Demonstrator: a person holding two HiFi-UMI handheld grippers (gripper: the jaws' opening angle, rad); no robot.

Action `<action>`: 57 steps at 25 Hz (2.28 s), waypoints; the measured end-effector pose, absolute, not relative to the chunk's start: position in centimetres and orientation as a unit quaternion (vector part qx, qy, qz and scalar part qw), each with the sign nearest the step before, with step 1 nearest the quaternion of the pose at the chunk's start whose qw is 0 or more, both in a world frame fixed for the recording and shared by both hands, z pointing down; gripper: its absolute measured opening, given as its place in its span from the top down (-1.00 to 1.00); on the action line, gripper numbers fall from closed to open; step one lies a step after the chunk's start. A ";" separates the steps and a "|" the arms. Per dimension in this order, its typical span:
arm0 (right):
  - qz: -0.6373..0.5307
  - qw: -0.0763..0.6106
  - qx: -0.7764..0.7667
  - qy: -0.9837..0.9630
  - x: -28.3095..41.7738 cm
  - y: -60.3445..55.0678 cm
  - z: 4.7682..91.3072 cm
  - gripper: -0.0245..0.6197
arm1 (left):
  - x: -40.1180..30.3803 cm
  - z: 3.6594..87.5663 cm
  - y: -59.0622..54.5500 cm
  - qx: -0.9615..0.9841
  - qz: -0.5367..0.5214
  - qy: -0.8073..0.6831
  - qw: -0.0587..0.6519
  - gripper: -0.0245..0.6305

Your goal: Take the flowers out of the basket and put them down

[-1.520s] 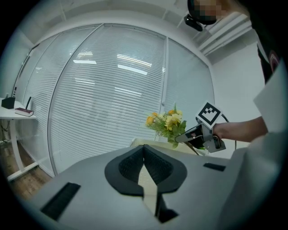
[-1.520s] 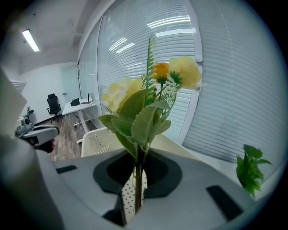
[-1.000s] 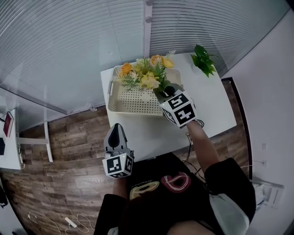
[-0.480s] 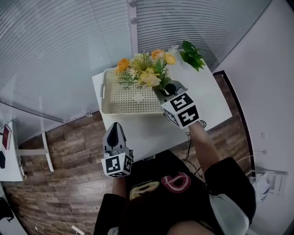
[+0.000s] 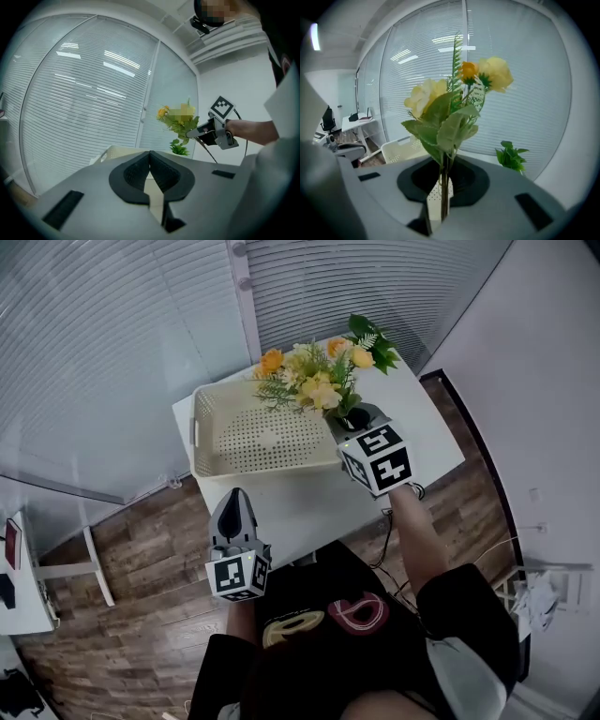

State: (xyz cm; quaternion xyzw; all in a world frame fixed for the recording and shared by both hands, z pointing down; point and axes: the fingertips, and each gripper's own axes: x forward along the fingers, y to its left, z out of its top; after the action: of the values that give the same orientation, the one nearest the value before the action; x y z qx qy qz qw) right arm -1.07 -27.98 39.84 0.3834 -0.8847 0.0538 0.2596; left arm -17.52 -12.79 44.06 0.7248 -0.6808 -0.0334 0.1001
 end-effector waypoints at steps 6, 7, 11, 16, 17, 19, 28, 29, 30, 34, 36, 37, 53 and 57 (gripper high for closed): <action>0.072 0.263 0.419 -0.866 2.1 -28.2 40.7 0.77 | -16.3 43.9 -13.5 0.744 -0.032 -0.661 0.097 0.87; 0.076 0.263 0.425 -0.863 2.9 -28.2 40.8 0.77 | -16.0 43.8 -13.5 0.746 -0.032 -0.658 0.097 0.87; 0.090 0.263 0.449 -0.849 5.1 -28.1 41.4 0.77 | -15.3 44.0 -13.5 0.752 -0.030 -0.651 0.100 0.87; 0.114 0.266 0.474 -0.832 7.0 -28.9 42.9 0.77 | -15.1 44.4 -14.3 0.760 -0.029 -0.641 0.104 0.87; 0.120 0.266 0.478 -0.828 7.5 -28.9 43.1 0.77 | -14.8 44.4 -14.3 0.762 -0.028 -0.639 0.105 0.87; 0.129 0.266 0.487 -0.822 8.6 -28.8 43.5 0.77 | -14.3 44.4 -14.3 0.765 -0.027 -0.635 0.107 0.87; 0.166 0.287 0.508 -0.795 12.1 -29.1 47.1 0.77 | -12.7 44.7 -15.0 0.772 -0.019 -0.626 0.108 0.87; 0.171 0.289 0.510 -0.792 12.5 -29.1 47.6 0.77 | -12.5 44.7 -15.0 0.772 -0.017 -0.626 0.108 0.87; 0.176 0.291 0.512 -0.789 12.8 -29.1 48.0 0.77 | -12.4 44.7 -15.0 0.773 -0.015 -0.625 0.108 0.87; 0.196 0.297 0.517 -0.778 14.1 -29.6 49.7 0.77 | -12.0 44.9 -15.3 0.770 -0.013 -0.628 0.111 0.87; 0.210 0.298 0.517 -0.775 14.7 -29.7 50.7 0.77 | -11.8 45.2 -15.3 0.768 -0.010 -0.630 0.115 0.87; 0.216 0.301 0.516 -0.772 15.0 -29.7 51.2 0.77 | -11.7 45.3 -15.4 0.767 -0.009 -0.631 0.117 0.87; 0.296 0.335 0.492 -0.747 16.9 -31.3 58.8 0.77 | -11.7 46.3 -16.6 0.736 0.003 -0.665 0.127 0.87; 0.316 0.334 0.478 -0.749 16.6 -31.6 60.6 0.76 | -12.0 46.5 -16.9 0.728 0.007 -0.673 0.128 0.87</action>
State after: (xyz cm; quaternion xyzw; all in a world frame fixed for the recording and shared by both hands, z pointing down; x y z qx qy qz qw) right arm 16.60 -31.58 60.62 0.4777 -0.7489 0.3155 0.3338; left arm -11.95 -16.87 46.49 0.7282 -0.6734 0.0069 0.1276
